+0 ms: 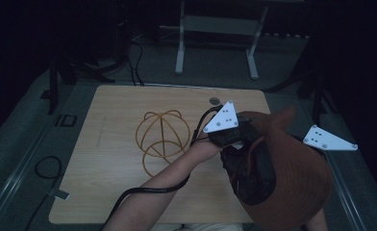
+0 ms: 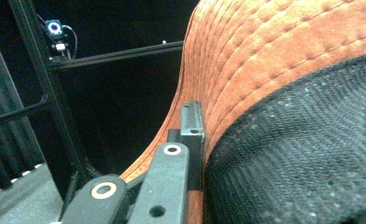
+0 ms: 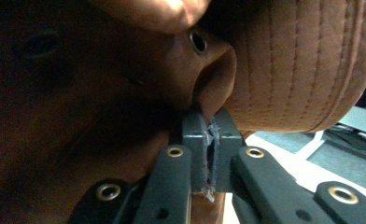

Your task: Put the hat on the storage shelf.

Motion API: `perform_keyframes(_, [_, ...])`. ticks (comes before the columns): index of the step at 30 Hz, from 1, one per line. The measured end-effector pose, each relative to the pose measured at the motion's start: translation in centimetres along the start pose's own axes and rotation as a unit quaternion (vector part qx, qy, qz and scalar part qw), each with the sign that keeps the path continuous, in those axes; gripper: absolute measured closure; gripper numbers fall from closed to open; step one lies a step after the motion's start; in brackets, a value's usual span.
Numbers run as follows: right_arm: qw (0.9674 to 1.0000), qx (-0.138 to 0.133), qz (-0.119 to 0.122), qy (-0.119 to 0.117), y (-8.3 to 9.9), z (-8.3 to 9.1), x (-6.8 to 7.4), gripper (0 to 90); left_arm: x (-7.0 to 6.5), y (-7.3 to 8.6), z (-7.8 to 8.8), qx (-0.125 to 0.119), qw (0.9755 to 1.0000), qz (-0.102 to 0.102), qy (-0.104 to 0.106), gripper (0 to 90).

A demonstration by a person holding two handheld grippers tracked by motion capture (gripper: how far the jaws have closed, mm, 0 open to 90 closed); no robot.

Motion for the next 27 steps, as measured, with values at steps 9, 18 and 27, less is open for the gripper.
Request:
perform_keyframes(9, [1.0000, -0.005, 0.003, 0.006, -0.2, 0.1, 0.1, 87.7, 0.8, -0.8, 1.0, 0.042, 0.9988, 0.002, -0.025, 60.3])
perform_keyframes(18, [0.9991, -0.029, -0.004, 0.031, -1.5, 0.5, -0.4, 87.7, 1.5, -2.1, 3.3, 0.118, 0.9902, -0.024, -0.070, 44.7])
perform_keyframes(27, [0.9982, -0.035, -0.011, 0.047, -2.7, -1.2, -0.6, 87.7, 3.2, -4.1, 8.4, 0.183, 0.9745, -0.031, -0.126, 39.8])
Point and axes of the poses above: each handheld gripper's, and its own axes: z roughly backward along the jaws, y roughly out of its underside, x roughly to its left, the point moved 2 cm from there along -z, roughly forward along the jaws, and after that the axes turned 13 degrees about -z, right-handed, at the moved point
